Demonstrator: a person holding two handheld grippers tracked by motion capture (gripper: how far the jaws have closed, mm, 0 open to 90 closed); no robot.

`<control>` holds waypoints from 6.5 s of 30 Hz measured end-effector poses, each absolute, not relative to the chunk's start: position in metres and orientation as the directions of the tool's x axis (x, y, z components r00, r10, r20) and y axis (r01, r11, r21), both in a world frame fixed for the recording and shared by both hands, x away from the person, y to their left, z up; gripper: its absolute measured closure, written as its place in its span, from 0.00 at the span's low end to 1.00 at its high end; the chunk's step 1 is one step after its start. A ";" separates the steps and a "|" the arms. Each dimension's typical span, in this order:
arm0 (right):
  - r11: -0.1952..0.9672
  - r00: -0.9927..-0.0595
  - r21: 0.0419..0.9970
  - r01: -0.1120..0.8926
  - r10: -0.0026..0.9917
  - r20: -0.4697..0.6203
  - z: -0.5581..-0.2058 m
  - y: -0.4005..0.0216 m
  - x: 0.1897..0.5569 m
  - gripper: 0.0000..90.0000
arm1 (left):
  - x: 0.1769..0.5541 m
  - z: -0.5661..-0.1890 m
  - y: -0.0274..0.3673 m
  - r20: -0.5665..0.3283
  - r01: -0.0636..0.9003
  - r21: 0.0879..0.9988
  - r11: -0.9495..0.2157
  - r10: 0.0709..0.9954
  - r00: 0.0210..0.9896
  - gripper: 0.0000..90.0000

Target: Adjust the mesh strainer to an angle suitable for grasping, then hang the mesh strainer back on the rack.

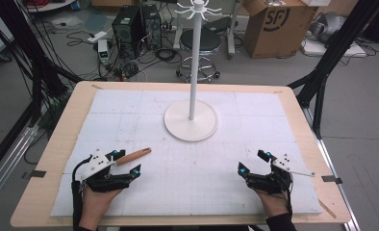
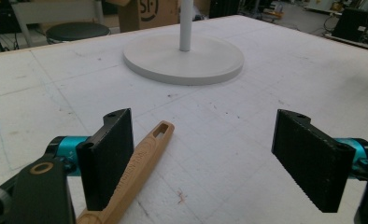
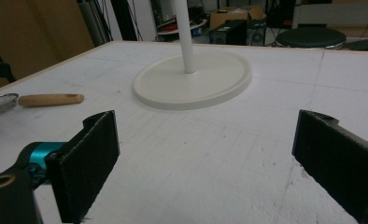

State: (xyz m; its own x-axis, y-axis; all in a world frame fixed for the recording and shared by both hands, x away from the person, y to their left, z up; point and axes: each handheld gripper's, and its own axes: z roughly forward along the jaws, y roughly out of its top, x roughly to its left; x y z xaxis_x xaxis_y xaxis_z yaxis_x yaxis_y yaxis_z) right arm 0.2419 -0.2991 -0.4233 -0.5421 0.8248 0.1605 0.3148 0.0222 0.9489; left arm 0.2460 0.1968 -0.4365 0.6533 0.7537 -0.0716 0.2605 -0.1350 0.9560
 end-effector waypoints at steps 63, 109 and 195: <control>-0.005 -0.524 0.944 0.329 0.831 0.187 -0.427 -0.306 0.240 0.07 | 0.313 -0.419 0.237 -0.078 0.476 0.712 -0.516 0.616 0.784 0.27; -0.024 -0.522 0.955 0.296 0.833 0.183 -0.423 -0.308 0.236 0.07 | 0.326 -0.429 0.212 0.009 0.460 0.526 -0.715 0.546 0.838 0.63; -0.092 -0.476 0.963 0.254 0.855 0.207 -0.418 -0.322 0.231 0.07 | 0.318 -0.331 0.184 -0.007 0.265 0.891 -0.367 0.574 0.819 0.79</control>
State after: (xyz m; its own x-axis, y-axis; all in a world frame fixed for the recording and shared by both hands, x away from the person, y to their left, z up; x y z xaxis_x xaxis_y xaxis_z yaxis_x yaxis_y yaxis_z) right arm 0.2312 -0.3224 -0.4180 -0.4755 0.8551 0.2067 0.2536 -0.0918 0.9629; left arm 0.3181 0.1843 -0.3309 0.8190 0.5738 -0.0073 0.2654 -0.3674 0.8914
